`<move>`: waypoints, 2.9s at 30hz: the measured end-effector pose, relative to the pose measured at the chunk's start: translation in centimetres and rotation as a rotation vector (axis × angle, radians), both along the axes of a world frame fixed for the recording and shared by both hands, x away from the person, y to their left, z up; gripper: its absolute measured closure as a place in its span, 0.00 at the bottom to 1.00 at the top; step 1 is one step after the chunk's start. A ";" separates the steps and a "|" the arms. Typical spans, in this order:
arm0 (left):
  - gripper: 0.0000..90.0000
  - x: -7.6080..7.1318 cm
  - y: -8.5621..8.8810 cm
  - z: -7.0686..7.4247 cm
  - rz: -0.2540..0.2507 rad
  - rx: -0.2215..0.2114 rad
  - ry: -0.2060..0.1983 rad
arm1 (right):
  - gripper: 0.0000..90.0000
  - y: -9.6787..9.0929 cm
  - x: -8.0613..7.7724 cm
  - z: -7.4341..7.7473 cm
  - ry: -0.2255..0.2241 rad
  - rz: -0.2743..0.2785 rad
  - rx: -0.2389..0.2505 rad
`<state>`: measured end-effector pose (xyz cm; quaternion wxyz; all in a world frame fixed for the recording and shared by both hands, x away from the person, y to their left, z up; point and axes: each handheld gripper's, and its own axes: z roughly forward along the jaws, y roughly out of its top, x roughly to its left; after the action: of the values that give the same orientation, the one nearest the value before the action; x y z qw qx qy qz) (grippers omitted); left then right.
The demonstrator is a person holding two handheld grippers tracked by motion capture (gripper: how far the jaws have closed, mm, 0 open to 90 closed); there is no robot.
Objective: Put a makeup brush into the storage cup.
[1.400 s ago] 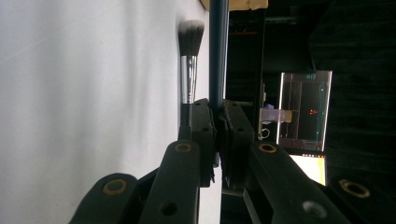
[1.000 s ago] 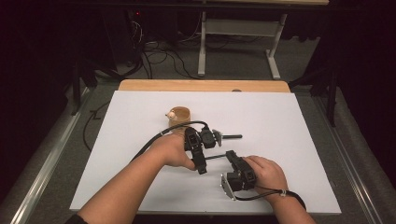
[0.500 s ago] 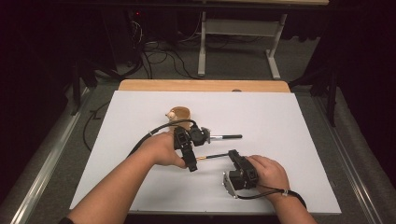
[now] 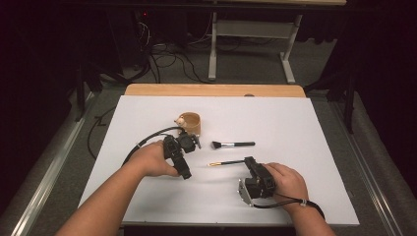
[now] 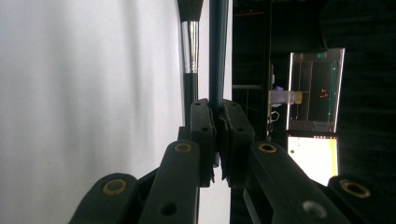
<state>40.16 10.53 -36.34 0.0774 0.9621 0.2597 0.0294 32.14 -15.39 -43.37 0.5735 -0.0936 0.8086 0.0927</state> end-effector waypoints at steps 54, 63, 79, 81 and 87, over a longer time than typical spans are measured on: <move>0.04 -3.3 8.0 -6.4 0.501 -0.612 -0.404 | 0.97 -0.9 0.8 0.5 0.119 -0.120 0.190; 0.04 -3.7 8.4 -6.8 0.523 -0.664 -0.448 | 0.97 -1.0 0.9 0.4 0.130 -0.135 0.202; 0.03 -4.5 8.4 -7.3 0.492 -0.715 -0.482 | 0.97 -2.0 1.8 0.4 0.248 -0.192 0.362; 0.03 -4.6 8.5 -7.2 0.494 -0.724 -0.491 | 0.97 -2.1 1.9 0.6 0.273 -0.202 0.412; 0.03 -4.6 8.6 -7.2 0.493 -0.729 -0.494 | 0.97 -2.3 2.1 0.6 0.321 -0.215 0.480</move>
<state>35.53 19.10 -43.56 0.4582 0.7470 0.4464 0.1810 34.23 -17.74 -42.76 0.4508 0.1463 0.8490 0.2335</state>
